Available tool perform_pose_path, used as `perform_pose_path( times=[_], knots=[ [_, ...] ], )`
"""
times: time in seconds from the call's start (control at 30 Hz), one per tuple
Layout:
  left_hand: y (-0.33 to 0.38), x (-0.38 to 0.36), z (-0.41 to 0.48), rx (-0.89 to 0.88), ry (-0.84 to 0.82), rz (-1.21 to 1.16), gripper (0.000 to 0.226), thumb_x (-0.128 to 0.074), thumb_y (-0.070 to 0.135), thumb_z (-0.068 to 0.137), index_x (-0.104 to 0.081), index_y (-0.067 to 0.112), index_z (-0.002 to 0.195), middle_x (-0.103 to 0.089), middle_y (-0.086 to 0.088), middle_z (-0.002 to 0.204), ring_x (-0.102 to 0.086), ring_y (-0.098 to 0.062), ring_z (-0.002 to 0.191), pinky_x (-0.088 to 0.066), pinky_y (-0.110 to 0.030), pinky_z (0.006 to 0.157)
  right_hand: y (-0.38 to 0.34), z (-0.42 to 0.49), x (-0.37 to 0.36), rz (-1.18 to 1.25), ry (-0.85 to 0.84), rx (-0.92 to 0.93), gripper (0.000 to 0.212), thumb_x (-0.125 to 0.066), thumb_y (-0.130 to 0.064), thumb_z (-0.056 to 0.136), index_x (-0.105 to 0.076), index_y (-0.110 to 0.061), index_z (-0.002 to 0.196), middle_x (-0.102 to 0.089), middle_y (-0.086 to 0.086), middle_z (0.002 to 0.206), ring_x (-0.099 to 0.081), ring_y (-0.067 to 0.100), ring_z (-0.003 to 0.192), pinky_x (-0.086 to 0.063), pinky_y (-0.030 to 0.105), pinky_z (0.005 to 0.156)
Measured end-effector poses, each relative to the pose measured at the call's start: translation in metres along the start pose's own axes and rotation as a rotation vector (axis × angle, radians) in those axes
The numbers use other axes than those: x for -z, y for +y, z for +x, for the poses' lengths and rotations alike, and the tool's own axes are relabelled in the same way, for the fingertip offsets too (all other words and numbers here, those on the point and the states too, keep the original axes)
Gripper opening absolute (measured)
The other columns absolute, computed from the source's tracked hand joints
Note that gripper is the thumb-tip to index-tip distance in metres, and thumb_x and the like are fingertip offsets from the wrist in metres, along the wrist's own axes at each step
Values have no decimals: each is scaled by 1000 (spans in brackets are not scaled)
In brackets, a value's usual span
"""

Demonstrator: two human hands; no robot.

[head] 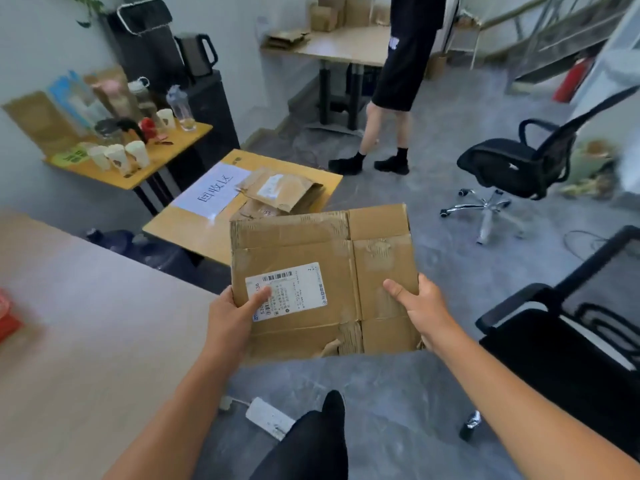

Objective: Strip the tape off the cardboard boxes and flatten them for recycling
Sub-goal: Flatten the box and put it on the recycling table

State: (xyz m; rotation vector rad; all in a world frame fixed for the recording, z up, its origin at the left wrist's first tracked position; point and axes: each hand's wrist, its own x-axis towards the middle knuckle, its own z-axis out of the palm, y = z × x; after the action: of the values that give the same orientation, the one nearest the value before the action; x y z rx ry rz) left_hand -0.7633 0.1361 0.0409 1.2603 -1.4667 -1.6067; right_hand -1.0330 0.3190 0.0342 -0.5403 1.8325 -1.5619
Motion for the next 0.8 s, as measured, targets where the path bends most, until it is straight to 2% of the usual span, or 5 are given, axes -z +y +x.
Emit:
perform_pose_path(
  times=[0.07,0.2,0.37,0.47,0.8],
  knots=[
    [-3,-29,25,17,-25,4,45,-82,51,71,-72,27,108,-79,7,97,-77,-14,87,-61,-25,65,0,24,19,0,24,-19,33,-78,-38,89,-47,-41,103,-54,-36,90,-59,-20,75,-45,4,60],
    [-6,-77,86,83,-22,-16,49,-82,56,70,-71,30,109,-79,10,97,-76,-10,87,-60,-31,73,-11,100,41,-37,14,-32,22,-77,-31,90,-58,-38,101,-72,-31,87,-65,-19,80,-47,3,59],
    [8,-120,166,125,47,-74,50,-82,60,65,-70,32,105,-78,13,95,-75,-7,83,-58,-28,67,-48,208,40,-111,-30,-51,35,-77,-31,91,-63,-20,122,-74,-2,122,-72,11,105,-59,29,86],
    [22,-136,208,146,67,-113,53,-83,58,65,-70,30,108,-79,10,97,-76,-8,85,-58,-27,67,-67,267,36,-123,-68,-46,24,-77,-29,90,-67,-22,110,-79,-7,104,-75,11,93,-57,18,68],
    [57,-175,314,167,233,-193,42,-83,40,73,-69,25,111,-79,3,99,-77,-16,87,-60,-23,60,-95,440,5,-119,-280,-123,26,-77,-31,91,-66,-22,113,-79,-7,101,-76,11,90,-58,22,67]
  ],
)
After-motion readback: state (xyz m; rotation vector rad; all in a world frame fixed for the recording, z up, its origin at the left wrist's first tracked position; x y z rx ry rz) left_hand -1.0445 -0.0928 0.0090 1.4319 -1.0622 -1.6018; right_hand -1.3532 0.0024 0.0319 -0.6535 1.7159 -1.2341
